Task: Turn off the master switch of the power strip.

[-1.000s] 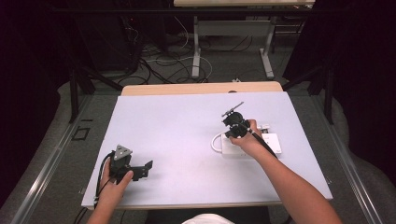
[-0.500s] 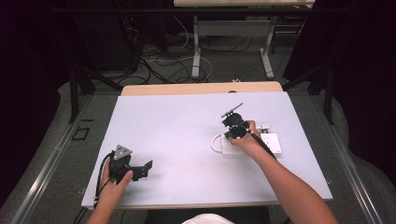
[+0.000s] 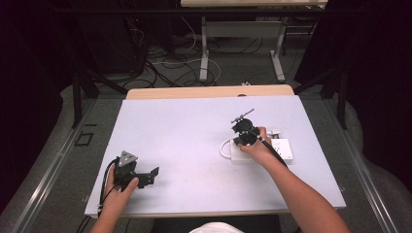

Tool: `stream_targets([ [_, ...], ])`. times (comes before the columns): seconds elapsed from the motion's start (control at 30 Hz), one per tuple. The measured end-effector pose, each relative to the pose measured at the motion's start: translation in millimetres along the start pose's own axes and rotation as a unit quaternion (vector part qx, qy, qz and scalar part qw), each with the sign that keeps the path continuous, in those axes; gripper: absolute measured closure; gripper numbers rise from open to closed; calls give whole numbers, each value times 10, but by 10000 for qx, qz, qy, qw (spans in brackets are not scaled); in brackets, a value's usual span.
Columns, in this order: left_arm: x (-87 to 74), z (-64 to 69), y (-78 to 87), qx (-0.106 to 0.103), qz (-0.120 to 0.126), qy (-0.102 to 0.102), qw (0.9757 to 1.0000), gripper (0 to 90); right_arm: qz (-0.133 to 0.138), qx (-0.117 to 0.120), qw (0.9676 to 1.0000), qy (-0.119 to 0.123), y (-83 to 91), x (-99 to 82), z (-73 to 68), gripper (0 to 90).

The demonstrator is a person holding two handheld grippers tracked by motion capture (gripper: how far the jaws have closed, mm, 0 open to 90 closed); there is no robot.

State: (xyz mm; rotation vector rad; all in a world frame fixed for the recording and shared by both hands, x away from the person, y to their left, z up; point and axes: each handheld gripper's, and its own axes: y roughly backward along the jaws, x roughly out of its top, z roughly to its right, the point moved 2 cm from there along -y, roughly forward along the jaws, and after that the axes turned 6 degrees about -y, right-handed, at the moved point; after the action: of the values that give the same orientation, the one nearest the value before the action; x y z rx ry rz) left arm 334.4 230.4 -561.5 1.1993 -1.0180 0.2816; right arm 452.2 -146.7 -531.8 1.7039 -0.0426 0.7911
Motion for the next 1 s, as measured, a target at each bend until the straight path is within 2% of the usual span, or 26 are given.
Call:
stream_targets([
  [0.03,0,1,-1,-1,-6,-7,10000,3,245,40,9996,93,-26,-8,5,900],
  [0.07,0,2,-2,1,-10,-6,10000,3,50,-69,10000,50,0,-8,-7,900],
  [0.2,1,2,2,-15,-42,-44,10000,3,105,-135,9998,94,-14,-33,-25,900],
  [0.27,-1,3,1,-15,-33,-40,10000,3,155,-196,9995,209,-18,-39,-29,900],
  [0.3,-2,-1,2,-15,-44,-53,10000,3,183,-133,9995,226,-16,-44,-22,900],
  [0.33,-2,0,1,-10,-25,-20,10000,3,165,-177,9997,94,-10,-45,-25,900],
  [0.37,-2,-2,1,-13,-19,-12,10000,3,246,-96,9996,81,-11,-45,-18,900],
  [0.47,-3,-8,-1,-2,-34,10,10000,3,240,-53,9997,60,16,-36,-11,900],
  [0.5,-3,-10,-2,-3,-36,8,10000,3,134,-52,9999,-80,23,-34,-23,900],
  [0.53,-2,-11,-3,-2,-36,5,10000,3,179,-21,9998,21,18,-29,-12,900],
  [0.63,-3,-16,-1,-8,-67,-9,10000,3,159,-47,9999,-5,21,-31,-26,900],
  [0.7,-1,-17,-6,4,-42,21,10000,3,254,-31,9997,2,10,-29,-28,888],
  [0.73,1,-17,-6,-6,-39,27,10000,3,181,-41,9998,-3,21,-28,-32,884],
  [0.83,5,-11,-12,-7,-17,53,10000,3,217,-79,9997,-12,38,-26,-32,876],
  [0.87,5,-11,-14,-10,-19,43,10000,3,288,-35,9995,-94,35,-31,-41,872],
  [1.0,8,-11,-17,-16,-17,42,10000,3,268,-5,9996,-47,63,-25,-17,857],
])
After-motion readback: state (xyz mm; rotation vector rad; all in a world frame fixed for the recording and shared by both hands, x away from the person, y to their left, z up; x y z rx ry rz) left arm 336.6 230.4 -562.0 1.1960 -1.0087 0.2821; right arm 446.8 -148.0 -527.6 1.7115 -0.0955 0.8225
